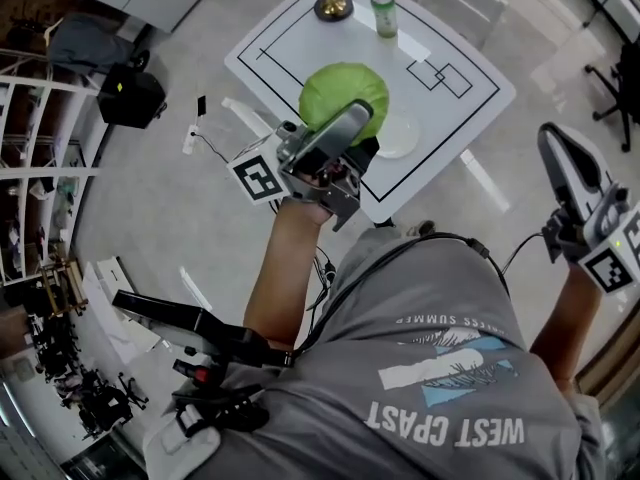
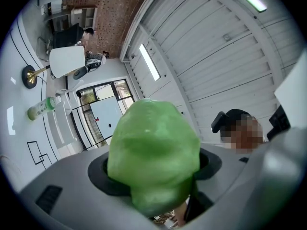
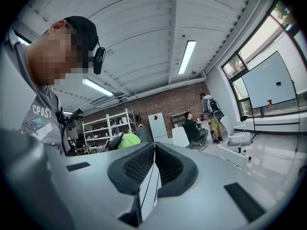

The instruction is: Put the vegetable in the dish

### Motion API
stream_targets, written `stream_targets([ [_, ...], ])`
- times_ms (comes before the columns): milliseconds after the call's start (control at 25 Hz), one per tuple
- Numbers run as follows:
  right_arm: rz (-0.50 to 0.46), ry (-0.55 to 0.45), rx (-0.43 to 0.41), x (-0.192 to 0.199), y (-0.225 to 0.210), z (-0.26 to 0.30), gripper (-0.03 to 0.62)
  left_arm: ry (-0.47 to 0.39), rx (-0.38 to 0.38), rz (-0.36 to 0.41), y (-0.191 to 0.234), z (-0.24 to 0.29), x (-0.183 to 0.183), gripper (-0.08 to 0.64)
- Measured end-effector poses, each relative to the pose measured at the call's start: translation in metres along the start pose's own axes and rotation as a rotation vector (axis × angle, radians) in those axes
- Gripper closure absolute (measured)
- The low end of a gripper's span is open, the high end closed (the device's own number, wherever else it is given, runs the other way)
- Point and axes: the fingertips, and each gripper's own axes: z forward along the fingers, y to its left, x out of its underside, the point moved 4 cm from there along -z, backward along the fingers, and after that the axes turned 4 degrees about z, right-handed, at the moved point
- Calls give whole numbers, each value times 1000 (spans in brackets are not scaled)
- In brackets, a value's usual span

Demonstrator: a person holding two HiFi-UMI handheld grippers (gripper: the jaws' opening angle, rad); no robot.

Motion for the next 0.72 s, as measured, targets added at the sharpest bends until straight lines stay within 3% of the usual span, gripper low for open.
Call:
stream_targets([
  [440,24,25,48,7,0,29,584,46,-96,-80,59,-28,-6,227],
  [720,77,32,84,24,-4,35,584,125,-185,-119,97,-47,6,227],
])
